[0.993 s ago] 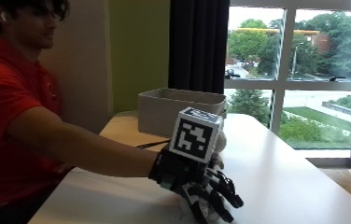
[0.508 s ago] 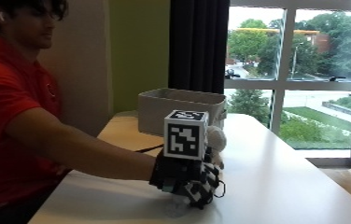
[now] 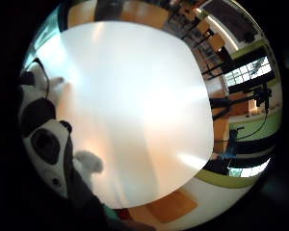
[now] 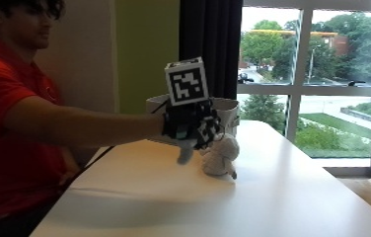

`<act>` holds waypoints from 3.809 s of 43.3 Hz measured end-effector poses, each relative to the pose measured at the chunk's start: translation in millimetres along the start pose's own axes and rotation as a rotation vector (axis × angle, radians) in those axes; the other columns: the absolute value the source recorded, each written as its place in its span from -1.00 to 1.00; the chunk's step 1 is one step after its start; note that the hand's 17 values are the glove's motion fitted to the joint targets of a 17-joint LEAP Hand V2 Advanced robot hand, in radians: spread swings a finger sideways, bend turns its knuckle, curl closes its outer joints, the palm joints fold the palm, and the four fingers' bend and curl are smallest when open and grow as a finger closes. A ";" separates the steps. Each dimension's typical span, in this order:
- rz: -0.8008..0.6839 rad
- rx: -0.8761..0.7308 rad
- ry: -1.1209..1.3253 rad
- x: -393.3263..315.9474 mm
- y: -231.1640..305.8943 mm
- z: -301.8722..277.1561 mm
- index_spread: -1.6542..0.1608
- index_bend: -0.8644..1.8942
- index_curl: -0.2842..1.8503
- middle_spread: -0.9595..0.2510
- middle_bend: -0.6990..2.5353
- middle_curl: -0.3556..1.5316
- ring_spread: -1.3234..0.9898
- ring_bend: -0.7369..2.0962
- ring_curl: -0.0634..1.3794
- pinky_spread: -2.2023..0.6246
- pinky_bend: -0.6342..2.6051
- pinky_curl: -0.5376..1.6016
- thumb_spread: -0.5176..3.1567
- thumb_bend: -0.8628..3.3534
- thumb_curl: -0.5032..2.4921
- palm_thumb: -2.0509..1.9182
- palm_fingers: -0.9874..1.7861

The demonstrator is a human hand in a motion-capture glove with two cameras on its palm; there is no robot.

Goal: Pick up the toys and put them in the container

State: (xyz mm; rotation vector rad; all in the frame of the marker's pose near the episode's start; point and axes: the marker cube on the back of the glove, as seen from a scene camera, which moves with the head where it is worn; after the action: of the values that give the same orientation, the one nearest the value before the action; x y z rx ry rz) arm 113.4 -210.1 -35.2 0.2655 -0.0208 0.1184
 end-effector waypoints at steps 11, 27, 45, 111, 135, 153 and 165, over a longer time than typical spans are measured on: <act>-0.158 0.069 -0.071 -87.5 -9.2 -54.7 0.41 0.11 0.00 0.02 0.10 0.17 -0.21 0.41 -0.15 0.25 0.00 -0.09 -0.47 -0.55 -0.15 0.33 0.58; -0.300 0.107 -0.096 -213.0 -20.5 -105.5 0.43 0.13 0.09 0.06 0.12 0.22 -0.19 0.42 -0.13 0.26 0.00 -0.09 -0.53 -0.57 -0.09 0.32 0.55; -0.475 0.088 -0.078 -358.6 -12.6 -106.7 0.43 0.11 0.16 0.07 0.11 0.24 -0.19 0.42 -0.14 0.26 0.00 -0.09 -0.55 -0.59 -0.04 0.33 0.54; -0.199 -0.312 0.173 -106.4 -12.4 2.0 0.46 -0.31 -0.46 0.47 -0.49 -0.26 0.14 -0.35 -0.59 0.63 -0.07 -0.20 -0.19 -0.64 -0.48 -0.03 -0.45; -0.089 -0.303 0.104 -91.6 -35.4 80.3 0.44 -0.29 -0.53 0.47 -0.48 -0.33 0.14 -0.35 -0.58 0.64 0.04 -0.15 -0.15 -0.62 -0.51 0.00 -0.38; -0.055 -0.266 0.064 -98.8 -24.6 135.6 0.39 -0.26 -0.56 0.46 -0.46 -0.35 0.15 -0.20 -0.48 0.61 0.15 -0.12 -0.11 -0.59 -0.48 0.06 -0.27; -0.059 -0.188 0.098 -99.4 -23.2 135.3 0.33 -0.16 -0.49 0.30 -0.40 -0.31 0.05 -0.06 -0.43 0.59 -0.03 -0.21 -0.03 -0.58 -0.44 0.11 -0.09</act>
State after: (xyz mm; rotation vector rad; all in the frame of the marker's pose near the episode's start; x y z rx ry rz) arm 16.8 -279.2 85.8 0.0726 0.0727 0.0704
